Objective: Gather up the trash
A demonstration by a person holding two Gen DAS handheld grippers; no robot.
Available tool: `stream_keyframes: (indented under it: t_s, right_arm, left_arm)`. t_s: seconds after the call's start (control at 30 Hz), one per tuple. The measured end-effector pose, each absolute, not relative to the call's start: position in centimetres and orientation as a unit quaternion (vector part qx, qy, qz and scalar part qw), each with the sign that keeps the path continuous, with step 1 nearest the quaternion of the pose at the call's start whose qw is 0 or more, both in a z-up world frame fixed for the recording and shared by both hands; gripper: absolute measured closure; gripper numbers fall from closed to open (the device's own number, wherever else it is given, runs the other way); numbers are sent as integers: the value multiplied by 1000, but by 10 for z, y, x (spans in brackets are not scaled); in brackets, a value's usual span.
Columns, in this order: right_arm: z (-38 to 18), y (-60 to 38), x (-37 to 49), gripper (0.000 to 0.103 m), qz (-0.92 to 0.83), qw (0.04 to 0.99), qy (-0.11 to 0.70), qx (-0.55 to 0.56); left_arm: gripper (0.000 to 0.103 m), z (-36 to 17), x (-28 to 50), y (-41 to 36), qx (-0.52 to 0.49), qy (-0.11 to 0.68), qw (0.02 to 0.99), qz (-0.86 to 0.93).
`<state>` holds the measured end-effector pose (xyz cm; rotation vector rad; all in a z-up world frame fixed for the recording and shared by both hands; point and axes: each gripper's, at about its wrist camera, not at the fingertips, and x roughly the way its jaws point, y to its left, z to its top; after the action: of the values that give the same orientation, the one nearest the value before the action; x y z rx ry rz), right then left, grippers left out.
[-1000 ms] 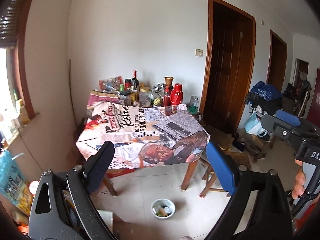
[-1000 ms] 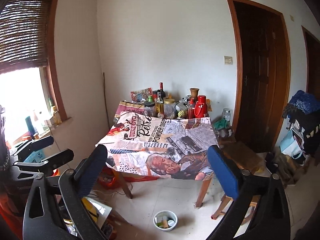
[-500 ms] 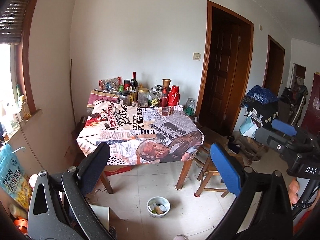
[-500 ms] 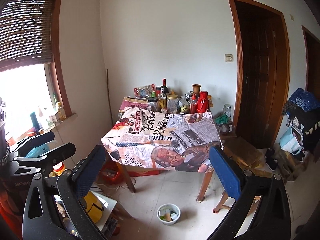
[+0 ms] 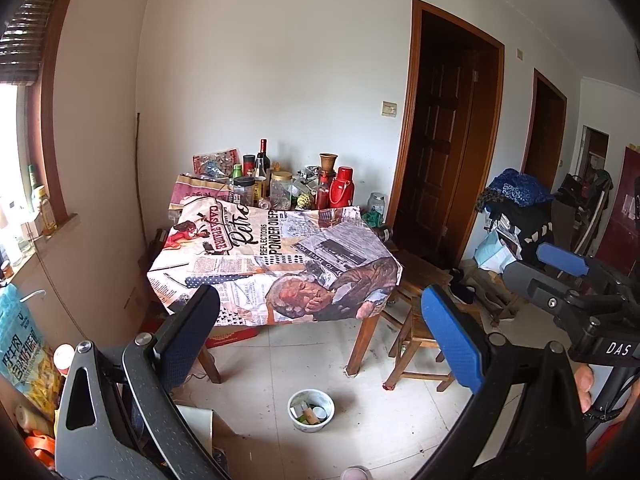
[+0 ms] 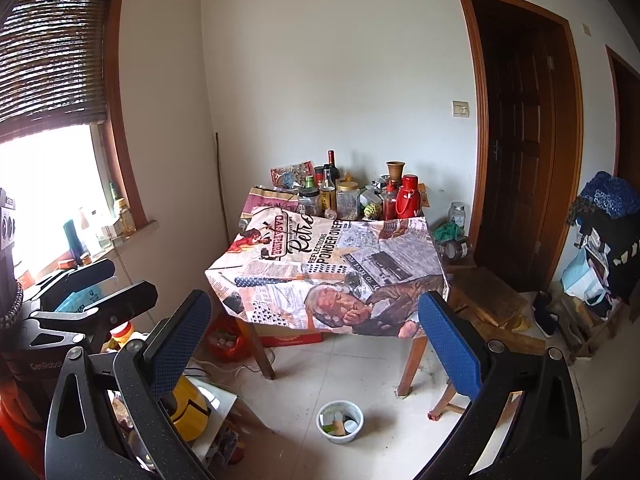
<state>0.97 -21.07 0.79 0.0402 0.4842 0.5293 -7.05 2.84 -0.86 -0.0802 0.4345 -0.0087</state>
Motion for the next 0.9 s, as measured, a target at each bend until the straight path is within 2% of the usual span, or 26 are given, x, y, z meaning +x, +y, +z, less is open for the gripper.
stream_keyframes:
  t_s: [0.9]
  right_arm:
    - [11, -214, 10, 0, 253, 938, 236, 20]
  left_arm:
    - [1, -6, -71, 32, -43, 214, 976, -15]
